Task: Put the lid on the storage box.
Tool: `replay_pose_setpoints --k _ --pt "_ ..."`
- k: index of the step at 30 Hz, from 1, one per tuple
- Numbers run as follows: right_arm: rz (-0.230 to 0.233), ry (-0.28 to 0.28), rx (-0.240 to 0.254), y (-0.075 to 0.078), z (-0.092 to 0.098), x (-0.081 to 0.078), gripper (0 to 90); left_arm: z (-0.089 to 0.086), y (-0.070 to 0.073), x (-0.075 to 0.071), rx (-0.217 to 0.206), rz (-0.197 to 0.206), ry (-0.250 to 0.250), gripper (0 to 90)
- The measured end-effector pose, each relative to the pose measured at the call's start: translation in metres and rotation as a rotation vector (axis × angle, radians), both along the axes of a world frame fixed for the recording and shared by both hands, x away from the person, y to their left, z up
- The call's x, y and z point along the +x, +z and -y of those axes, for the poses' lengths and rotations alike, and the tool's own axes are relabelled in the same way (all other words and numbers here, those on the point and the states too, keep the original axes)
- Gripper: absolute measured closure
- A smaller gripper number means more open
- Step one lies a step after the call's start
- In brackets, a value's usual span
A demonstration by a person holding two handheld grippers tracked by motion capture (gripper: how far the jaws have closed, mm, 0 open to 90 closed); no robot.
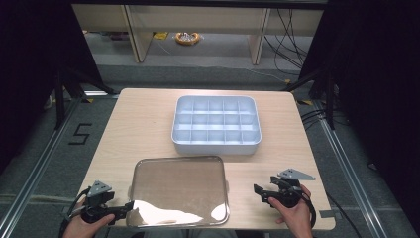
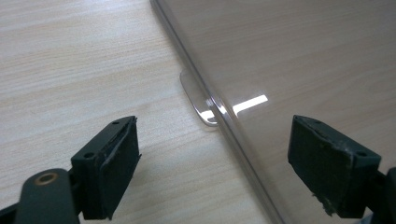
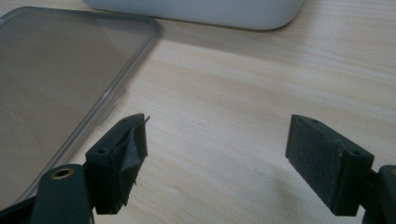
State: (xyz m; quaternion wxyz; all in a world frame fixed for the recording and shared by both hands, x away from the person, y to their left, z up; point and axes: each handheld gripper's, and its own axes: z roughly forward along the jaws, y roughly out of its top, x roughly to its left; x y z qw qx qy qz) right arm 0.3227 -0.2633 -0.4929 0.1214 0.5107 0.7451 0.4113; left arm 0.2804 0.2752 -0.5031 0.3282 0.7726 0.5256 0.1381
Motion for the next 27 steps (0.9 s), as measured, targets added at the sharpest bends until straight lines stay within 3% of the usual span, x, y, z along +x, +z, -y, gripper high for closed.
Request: replay_pose_setpoints --k 8,11,15,17,23,24,25,27 --pt "-0.025 -0.003 0.002 0.001 -0.001 0.0 21.9 0.0 0.0 0.0 0.006 -0.014 -0.009 16.6" --pt "-0.002 0.011 -0.011 0.0 0.0 0.002 22.1 0.0 -0.001 0.0 0.0 -0.02 -0.01 17.8" --pt "0.003 0.032 0.028 -0.001 -0.003 0.002 22.6 0.0 0.0 0.0 -0.006 -0.034 -0.019 19.9" --pt "-0.042 0.032 0.071 0.001 -0.012 -0.001 23.2 -0.001 0.0 0.0 -0.011 -0.042 -0.021 22.6" --pt "-0.047 0.086 0.083 0.001 -0.026 0.001 24.6 0.0 -0.002 0.001 -0.025 -0.053 -0.015 27.7" --pt "-0.078 0.073 0.117 0.002 -0.031 0.0 24.9 0.0 -0.002 0.002 -0.025 -0.061 -0.021 28.6" --pt "-0.055 0.1 0.111 0.001 -0.032 0.002 25.0 0.0 -0.002 0.002 -0.025 -0.061 -0.021 29.5" --pt "-0.069 0.097 0.102 0.001 -0.037 0.005 25.6 0.002 -0.003 0.005 -0.025 -0.067 -0.015 30.8"
